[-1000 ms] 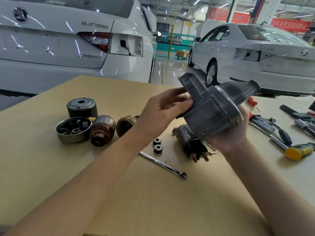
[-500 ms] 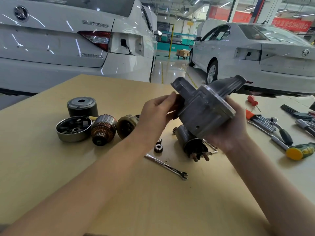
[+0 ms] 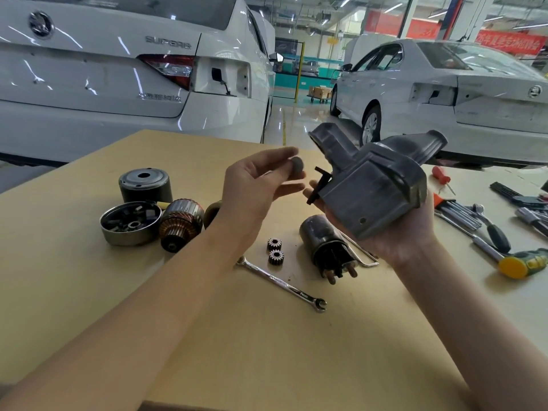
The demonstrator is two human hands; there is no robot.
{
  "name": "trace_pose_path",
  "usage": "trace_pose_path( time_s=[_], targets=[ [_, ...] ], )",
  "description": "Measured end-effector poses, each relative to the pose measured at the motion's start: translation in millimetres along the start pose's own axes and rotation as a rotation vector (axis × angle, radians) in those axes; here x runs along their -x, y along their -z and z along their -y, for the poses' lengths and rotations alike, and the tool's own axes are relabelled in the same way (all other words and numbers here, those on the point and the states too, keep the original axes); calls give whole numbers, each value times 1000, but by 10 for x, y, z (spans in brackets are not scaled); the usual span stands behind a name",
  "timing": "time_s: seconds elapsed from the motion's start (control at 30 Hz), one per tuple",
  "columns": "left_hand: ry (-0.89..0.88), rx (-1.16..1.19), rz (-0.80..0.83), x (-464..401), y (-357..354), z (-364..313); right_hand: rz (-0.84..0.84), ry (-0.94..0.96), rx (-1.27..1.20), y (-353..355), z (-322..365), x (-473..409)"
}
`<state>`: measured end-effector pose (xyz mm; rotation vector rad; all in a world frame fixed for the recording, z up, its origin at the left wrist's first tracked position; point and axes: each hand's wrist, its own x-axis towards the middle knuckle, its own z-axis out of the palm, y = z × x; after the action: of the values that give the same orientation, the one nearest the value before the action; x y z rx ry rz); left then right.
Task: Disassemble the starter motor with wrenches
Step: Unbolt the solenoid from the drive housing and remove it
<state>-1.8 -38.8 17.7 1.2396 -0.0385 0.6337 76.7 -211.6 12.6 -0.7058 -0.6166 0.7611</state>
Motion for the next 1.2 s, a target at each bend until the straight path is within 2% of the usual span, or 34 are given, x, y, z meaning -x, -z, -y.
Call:
trace_pose_path(
  time_s=[0.07, 0.13, 0.2, 0.27, 0.4, 0.53, 0.6, 0.67, 0.77, 0.83, 0.9, 1.03, 1.2],
  targets=[
    [174, 101, 7, -13, 10, -9, -67, -4, -5, 22, 4, -7],
    [449, 239, 86, 10, -12, -22, -109, -10, -19, 42, 8, -17],
    [570, 231, 201, 52, -41, -12, -157, -22, -11, 40, -2, -23],
    [508, 48, 252, 59, -50, 35, -189, -39, 20, 34, -16, -32],
    [162, -322, 269, 60, -35, 63, -203, -42, 25, -20, -24, -26],
    [-51, -402, 239, 57, -89, 68, -188, 26, -3, -73, -59, -23],
    [-12, -346, 110, 11, -70, 41, -186, 119, -63, -90, -53, -19],
    [81, -172, 15, -73, 56, -7, -171, 224, -153, -104, 9, -2],
    [162, -44, 14, -150, 176, -5, -215, 278, -267, -70, 73, 21],
    [203, -150, -10, -135, 74, 107, -326, 246, -245, -40, 24, 6],
    [172, -323, -61, -96, -18, 236, -434, 201, -206, -51, -55, -21],
    [141, -213, -13, -62, 47, 273, -494, 142, -132, -79, -136, -46],
    [160, -26, 34, -203, 175, -23, -516, 163, -51, -37, -133, -70]
  ],
)
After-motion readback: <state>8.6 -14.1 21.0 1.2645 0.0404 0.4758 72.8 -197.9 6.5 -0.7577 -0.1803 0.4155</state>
